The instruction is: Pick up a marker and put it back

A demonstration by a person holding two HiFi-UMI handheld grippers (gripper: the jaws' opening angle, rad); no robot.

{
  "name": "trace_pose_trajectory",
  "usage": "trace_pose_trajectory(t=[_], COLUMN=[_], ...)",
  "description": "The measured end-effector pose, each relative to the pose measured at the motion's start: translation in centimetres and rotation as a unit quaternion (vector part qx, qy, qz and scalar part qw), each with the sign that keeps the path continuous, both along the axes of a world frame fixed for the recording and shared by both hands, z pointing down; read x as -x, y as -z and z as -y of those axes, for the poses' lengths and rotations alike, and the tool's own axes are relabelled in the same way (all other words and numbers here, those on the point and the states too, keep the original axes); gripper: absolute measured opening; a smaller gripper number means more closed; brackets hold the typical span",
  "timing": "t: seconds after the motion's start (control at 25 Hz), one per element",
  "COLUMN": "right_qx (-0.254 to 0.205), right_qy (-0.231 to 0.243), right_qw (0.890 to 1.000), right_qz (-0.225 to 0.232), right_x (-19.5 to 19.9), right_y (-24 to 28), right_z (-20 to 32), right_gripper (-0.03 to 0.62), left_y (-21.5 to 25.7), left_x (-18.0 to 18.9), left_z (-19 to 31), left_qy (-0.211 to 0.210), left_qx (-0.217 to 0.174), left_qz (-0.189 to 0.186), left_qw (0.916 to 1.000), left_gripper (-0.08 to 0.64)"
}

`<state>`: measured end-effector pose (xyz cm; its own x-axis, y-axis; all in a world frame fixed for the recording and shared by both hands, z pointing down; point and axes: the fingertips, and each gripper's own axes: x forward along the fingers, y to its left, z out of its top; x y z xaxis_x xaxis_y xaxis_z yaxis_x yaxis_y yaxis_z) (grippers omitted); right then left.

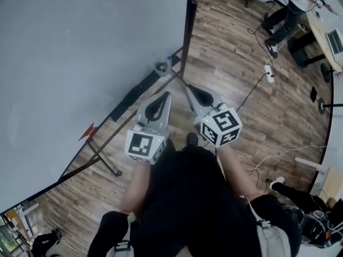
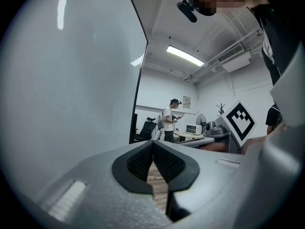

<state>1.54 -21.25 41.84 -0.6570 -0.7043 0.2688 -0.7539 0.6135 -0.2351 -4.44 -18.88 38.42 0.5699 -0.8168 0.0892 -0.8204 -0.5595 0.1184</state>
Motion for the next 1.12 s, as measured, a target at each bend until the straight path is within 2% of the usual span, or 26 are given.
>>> trace_pose_trajectory(t=[0.36, 0.44, 0.76, 1.12], right_qx=[0.008, 0.013, 0.017, 0.022], right_qy=[-0.030, -0.034, -0.058, -0.069], right_qw=[0.999, 0.999, 0.997, 0.995], right_qz=[-0.024, -0.028, -0.047, -0.072], right_x=[2.6, 3.0, 3.5, 4.1], right_y=[-2.2, -2.6, -4.6, -6.6], right_z=[3.9, 4.5, 6.4, 9.7], right_gripper=[0.007, 0.035, 0.076, 0.110], left_y=[-0.6, -0.5, -0.8, -0.9], left_x=[2.9, 3.3, 3.6, 4.7], left_z=[3.2, 3.7, 4.3, 4.2], left_qy=[-0.029, -0.035, -0.060, -0.063], left_qx=[-0.001, -0.002, -0.002, 0.001], left_qz=[0.003, 0.006, 0.011, 0.008], left_qw=[0.9996, 0.9994, 0.9981, 0.9980], left_gripper=[0.011, 0.011, 0.011, 0.011])
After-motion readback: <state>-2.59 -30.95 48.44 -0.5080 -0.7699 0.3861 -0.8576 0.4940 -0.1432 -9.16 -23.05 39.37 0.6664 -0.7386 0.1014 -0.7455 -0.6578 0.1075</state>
